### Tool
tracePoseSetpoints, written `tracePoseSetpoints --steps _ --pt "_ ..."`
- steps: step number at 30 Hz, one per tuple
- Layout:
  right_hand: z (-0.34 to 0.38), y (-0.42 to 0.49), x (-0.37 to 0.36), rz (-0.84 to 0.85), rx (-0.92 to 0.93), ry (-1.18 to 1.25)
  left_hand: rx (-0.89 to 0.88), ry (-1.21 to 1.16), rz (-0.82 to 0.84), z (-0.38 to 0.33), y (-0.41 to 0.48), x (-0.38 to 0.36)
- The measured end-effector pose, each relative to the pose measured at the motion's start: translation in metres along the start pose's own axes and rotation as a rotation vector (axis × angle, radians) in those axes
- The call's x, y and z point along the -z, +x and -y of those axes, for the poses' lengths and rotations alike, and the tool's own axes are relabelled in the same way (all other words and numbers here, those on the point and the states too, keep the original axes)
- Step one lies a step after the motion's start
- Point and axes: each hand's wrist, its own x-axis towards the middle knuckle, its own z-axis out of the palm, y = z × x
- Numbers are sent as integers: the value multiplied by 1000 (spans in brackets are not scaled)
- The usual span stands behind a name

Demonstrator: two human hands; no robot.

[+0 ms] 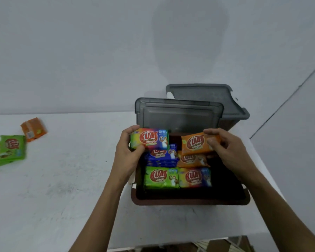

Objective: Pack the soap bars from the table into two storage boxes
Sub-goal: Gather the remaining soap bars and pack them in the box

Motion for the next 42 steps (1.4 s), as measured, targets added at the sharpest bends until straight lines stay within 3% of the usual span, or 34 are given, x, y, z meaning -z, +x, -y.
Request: tracePoseSetpoints --steps 7,9,14,22,27,30,32,35,39,42 --pt "-34 4 -14 130 -232 -45 31 42 -33 0 1 -3" --pt "-43 6 -21 102 -263 -86 34 49 -32 0 0 -3" --pt "-48 3 -37 -44 -146 -375 31 60 -36 0 0 -5" --pt "-39 2 -41 131 -161 -564 13 82 -10 -1 0 -6" --pt "-35 5 -35 195 -208 -537 19 84 9 0 1 -5" --pt "-30 3 -36 83 -164 -616 6 91 13 0 1 -4" --pt "-25 3 -41 -42 -38 -643 1 95 17 -1 0 -4" --pt "-9 4 -51 -25 122 -388 3 75 50 -3 -3 -5" --pt "14 5 -63 178 30 117 11 13 95 -5 -6 -6" --pt "24 5 -69 241 -36 313 14 -32 130 -5 -8 -8"
